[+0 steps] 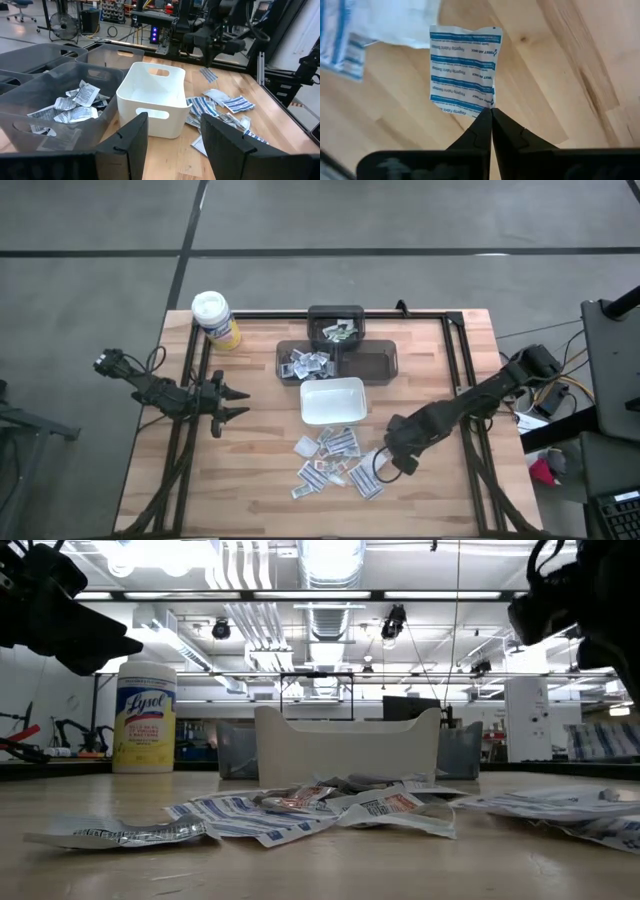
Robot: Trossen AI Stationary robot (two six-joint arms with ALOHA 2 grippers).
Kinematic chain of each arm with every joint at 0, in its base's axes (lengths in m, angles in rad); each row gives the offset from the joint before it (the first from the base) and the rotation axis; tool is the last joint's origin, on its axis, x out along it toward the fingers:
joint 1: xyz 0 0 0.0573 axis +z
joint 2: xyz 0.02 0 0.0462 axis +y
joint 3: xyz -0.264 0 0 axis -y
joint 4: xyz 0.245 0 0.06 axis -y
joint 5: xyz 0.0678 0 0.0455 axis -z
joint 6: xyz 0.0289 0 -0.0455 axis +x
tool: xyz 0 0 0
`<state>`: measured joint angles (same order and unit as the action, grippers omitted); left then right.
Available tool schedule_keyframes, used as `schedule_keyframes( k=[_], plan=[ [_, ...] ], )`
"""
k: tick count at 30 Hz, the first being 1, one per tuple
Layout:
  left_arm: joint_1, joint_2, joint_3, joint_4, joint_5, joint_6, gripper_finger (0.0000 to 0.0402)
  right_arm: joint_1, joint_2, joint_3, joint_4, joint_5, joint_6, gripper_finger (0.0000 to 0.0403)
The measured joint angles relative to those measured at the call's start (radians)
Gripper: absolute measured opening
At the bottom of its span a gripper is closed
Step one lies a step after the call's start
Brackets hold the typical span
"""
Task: Pick & Place First Aid Supplies
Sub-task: Put the blue bandage into the right black bin
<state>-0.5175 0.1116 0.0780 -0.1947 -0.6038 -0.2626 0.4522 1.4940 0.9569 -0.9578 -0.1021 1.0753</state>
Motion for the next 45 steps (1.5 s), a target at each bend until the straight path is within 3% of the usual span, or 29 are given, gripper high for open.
schedule_keyframes(
  k=[9,16,25,37,45],
  plan=[
    [0.0,0.003,0.0,0.0,0.0,0.001,0.0177,-0.001,-0.155,-0.014,0.253,0.0,-0.162,0.0008],
    [0.0,0.003,0.0,0.0,0.0,0.001,0.0177,-0.001,-0.231,-0.028,0.427,0.077,-0.201,0.0008],
    [0.0,0.003,0.0,0.0,0.0,0.001,0.0177,-0.02,-0.248,-0.029,0.611,0.202,-0.239,0.0008],
    [0.0,0.003,0.0,0.0,0.0,0.001,0.0177,-0.116,-0.248,-0.029,0.745,0.483,-0.251,0.0008],
    [0.0,0.003,0.0,0.0,0.0,0.001,0.0177,-0.174,-0.248,-0.029,0.869,0.474,-0.328,0.0008]
  ],
)
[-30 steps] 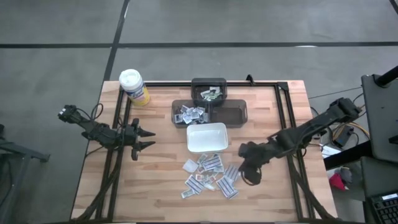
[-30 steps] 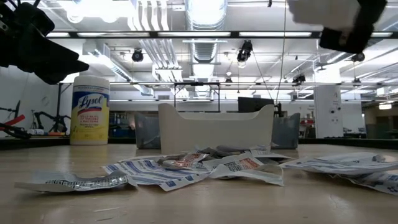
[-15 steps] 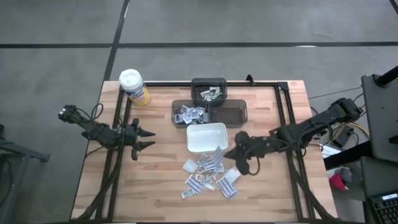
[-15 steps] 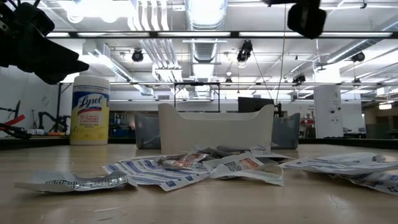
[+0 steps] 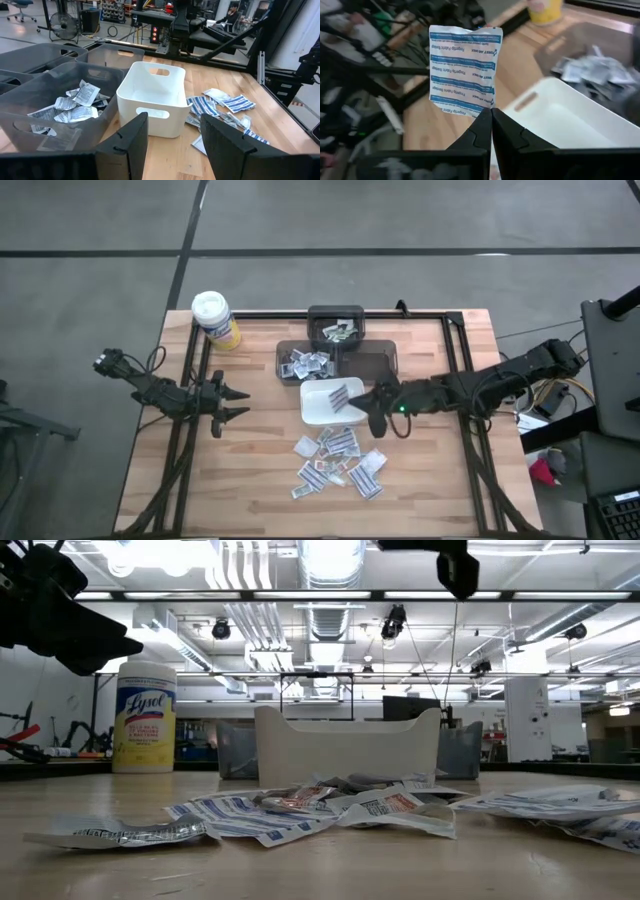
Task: Pick & Place First Aid Supplies
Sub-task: Put the blue bandage into the right black bin
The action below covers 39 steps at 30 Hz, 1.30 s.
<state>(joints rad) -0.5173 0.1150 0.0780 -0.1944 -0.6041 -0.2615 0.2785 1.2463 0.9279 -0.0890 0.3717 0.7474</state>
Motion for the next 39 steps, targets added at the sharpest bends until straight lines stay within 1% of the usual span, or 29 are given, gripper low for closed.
schedule_keyframes(
  k=[4,13,19,23,27,29,31,35,39],
  plan=[
    [0.0,0.0,0.0,0.0,0.0,0.001,0.0177,-0.015,-0.002,0.0,0.097,-0.077,-0.032,0.0008],
    [0.0,0.0,0.0,0.0,0.0,0.001,0.0177,-0.016,-0.003,0.0,0.364,-0.171,-0.146,0.0008],
    [0.0,0.0,0.0,0.0,0.0,0.001,0.0177,-0.015,-0.003,0.0,0.54,-0.256,-0.227,0.0008],
    [0.0,0.0,0.0,0.0,0.0,0.001,0.0177,-0.015,-0.003,0.0,0.607,-0.292,-0.256,0.0008],
    [0.0,0.0,0.0,0.0,0.0,0.001,0.0177,-0.015,-0.003,0.0,0.623,-0.294,-0.257,0.0008],
    [0.0,0.0,0.0,0.0,0.0,0.001,0.0177,-0.018,-0.002,0.0,0.619,-0.292,-0.255,0.0008],
    [0.0,0.0,0.0,0.0,0.0,0.001,0.0177,-0.02,-0.002,0.0,0.609,-0.263,-0.253,0.0008],
    [0.0,0.0,0.0,0.0,0.0,0.001,0.0177,-0.02,-0.003,0.0,0.492,-0.13,-0.247,0.0008],
    [0.0,0.0,0.0,0.0,0.0,0.001,0.0177,-0.026,-0.003,0.0,0.337,0.015,-0.182,0.0008]
  ],
)
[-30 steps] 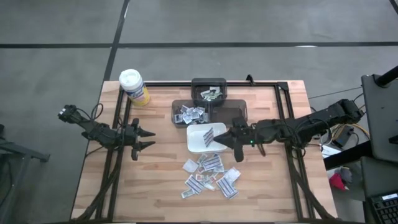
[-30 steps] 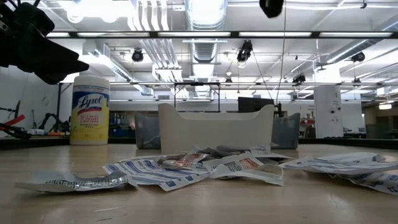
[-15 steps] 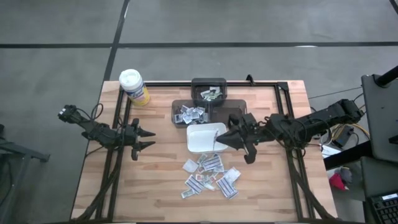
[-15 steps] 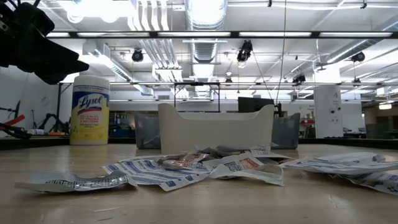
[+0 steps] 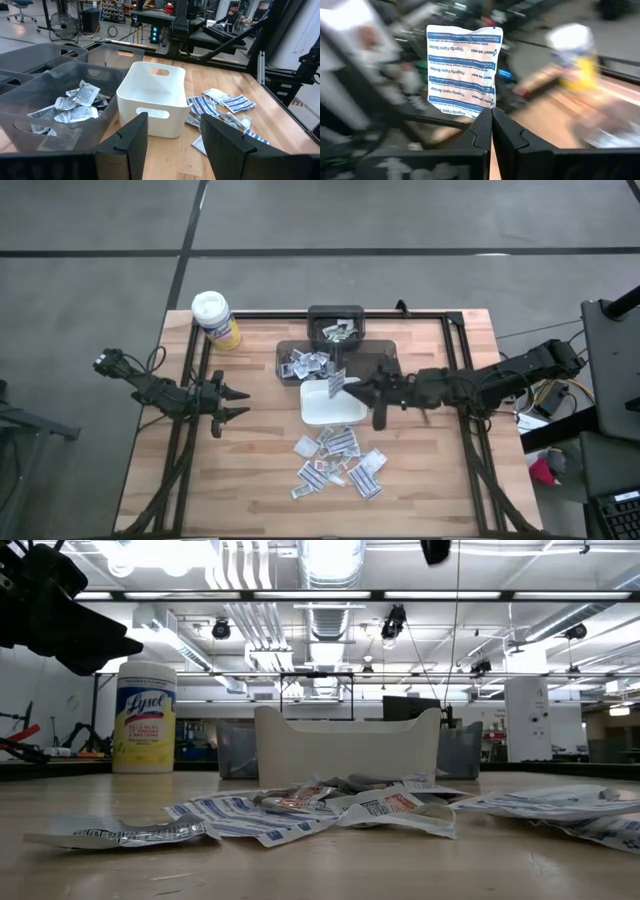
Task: Pick & Place First Aid Supplies
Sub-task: Put the blue bandage into the right black bin
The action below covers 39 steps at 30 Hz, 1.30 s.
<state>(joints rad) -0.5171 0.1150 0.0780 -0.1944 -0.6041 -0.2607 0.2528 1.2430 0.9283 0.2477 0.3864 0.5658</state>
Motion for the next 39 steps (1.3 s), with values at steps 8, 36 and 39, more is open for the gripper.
schedule_keyframes(
  k=[8,36,39],
  plan=[
    [0.0,0.0,0.0,0.0,-0.009,0.02,0.0177,-0.053,0.0,0.0,-0.352,0.198,0.142,0.0008],
    [0.0,0.0,0.0,0.001,-0.026,0.046,0.0177,-0.576,0.038,0.0,-0.889,-0.07,-0.17,0.0008],
    [0.0,0.0,0.0,0.002,-0.026,0.045,0.0177,-0.592,0.081,0.0,-0.888,-0.1,-0.229,0.0008]
  ],
)
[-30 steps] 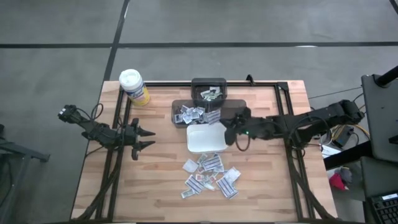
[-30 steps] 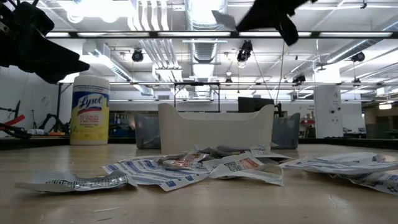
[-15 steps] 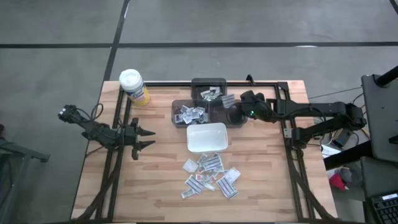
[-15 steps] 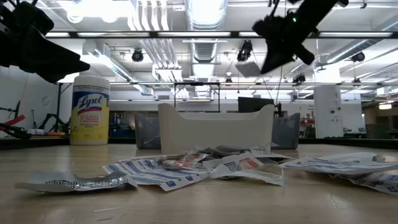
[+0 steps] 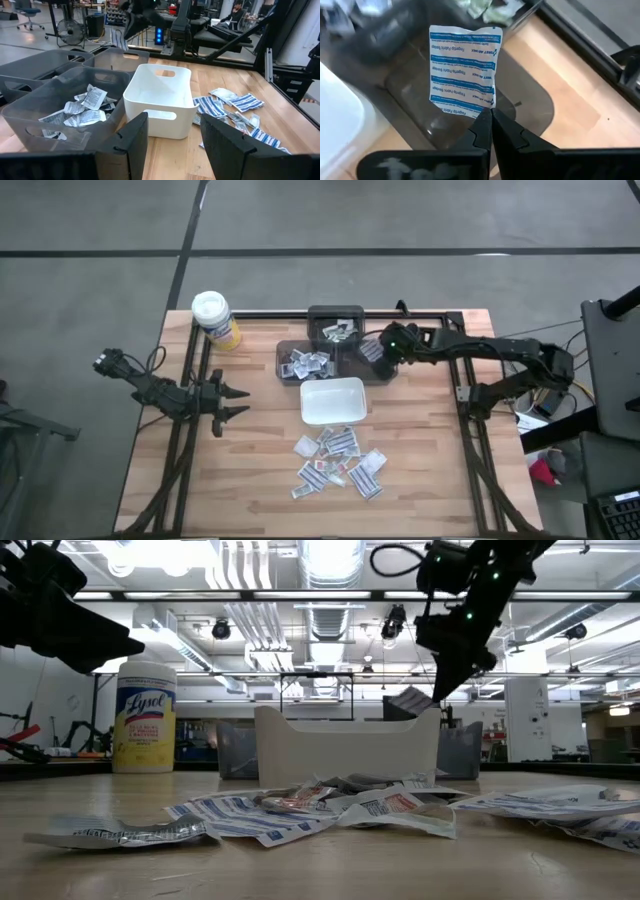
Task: Pick & Place First Aid Supplies
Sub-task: Put the blue bandage into the right black bin
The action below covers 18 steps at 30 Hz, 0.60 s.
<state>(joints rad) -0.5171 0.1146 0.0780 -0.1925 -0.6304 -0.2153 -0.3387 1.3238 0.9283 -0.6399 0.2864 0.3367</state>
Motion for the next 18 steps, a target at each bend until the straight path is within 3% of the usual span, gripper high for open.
schedule_keyframes(
  k=[18],
  plan=[
    [0.0,0.0,0.0,0.006,0.0,-0.002,0.0177,-0.002,0.292,0.142,-0.051,-0.025,-0.363,0.0008]
  ],
)
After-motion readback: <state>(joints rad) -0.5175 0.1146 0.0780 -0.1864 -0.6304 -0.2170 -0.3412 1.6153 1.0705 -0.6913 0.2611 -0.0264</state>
